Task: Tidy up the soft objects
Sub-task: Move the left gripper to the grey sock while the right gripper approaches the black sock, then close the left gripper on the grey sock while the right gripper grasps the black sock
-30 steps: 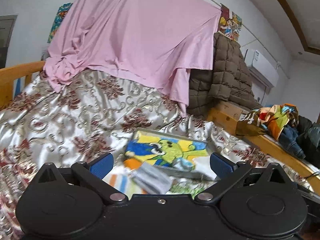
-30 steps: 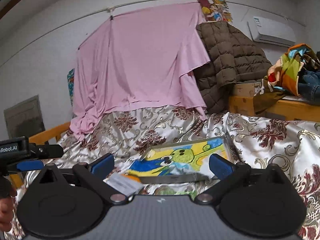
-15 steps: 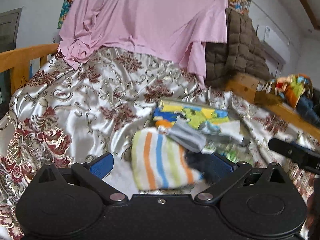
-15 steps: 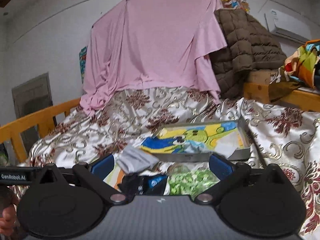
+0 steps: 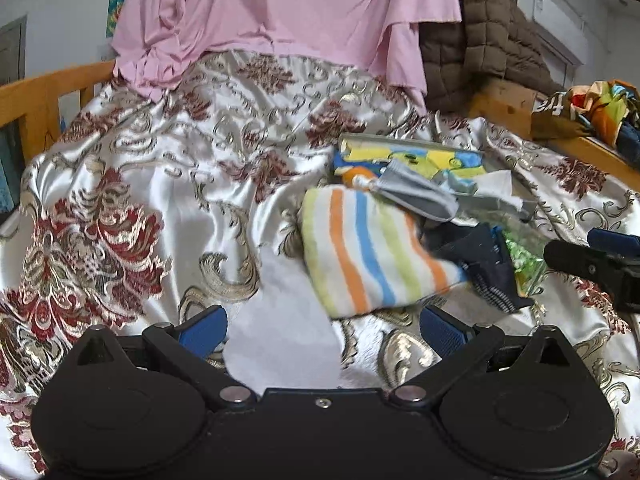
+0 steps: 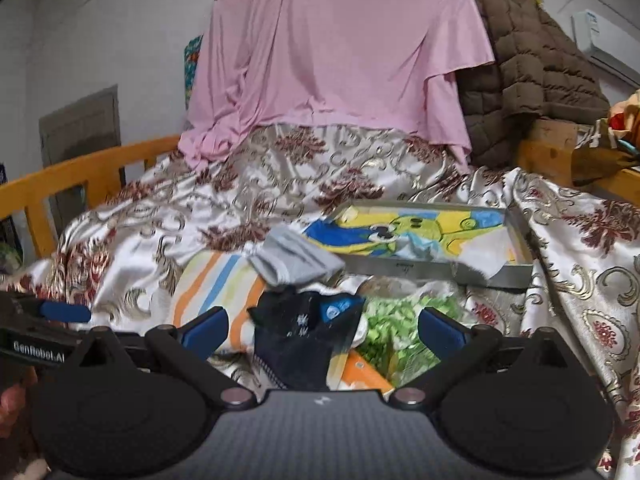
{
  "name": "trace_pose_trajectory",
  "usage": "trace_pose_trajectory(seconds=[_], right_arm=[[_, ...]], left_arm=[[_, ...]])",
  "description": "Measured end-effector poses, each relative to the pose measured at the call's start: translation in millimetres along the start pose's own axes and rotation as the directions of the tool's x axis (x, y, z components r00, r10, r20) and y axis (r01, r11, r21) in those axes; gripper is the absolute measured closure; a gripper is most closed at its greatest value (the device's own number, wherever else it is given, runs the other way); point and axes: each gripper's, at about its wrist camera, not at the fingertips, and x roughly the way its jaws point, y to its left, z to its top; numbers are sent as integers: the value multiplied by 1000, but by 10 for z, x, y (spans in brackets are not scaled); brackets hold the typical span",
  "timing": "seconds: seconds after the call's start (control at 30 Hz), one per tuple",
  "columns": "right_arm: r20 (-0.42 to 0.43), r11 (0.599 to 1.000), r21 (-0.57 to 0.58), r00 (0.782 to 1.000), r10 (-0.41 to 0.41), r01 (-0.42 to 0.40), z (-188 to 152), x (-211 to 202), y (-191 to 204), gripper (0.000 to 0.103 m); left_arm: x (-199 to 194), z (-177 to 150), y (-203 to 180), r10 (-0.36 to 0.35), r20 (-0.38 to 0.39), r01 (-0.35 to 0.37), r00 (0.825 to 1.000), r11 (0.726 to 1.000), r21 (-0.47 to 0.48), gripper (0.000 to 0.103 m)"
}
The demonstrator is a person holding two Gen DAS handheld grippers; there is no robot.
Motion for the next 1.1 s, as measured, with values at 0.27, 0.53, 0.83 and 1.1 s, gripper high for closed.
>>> trace_pose_trajectory(seconds=[0.27, 0.53, 0.83, 1.1], right_arm=[[-37, 996, -84, 999, 39, -42, -119, 189, 195, 0], [-57, 995, -89, 998, 32, -37, -178, 331, 229, 0], [-61, 999, -21, 997, 38, -39, -197, 416, 119, 0], [-45, 999, -3, 998, 52, -53, -184, 433, 109, 0]], left_arm=[[204, -22, 124, -4, -74, 1, 997, 999, -34, 1], [394, -57, 170, 0, -144, -8, 990, 998, -57, 2], [476, -57, 171, 19, -160, -30, 987, 997, -67, 11], [525, -64, 185, 30, -179, -45, 983, 996, -82, 24]])
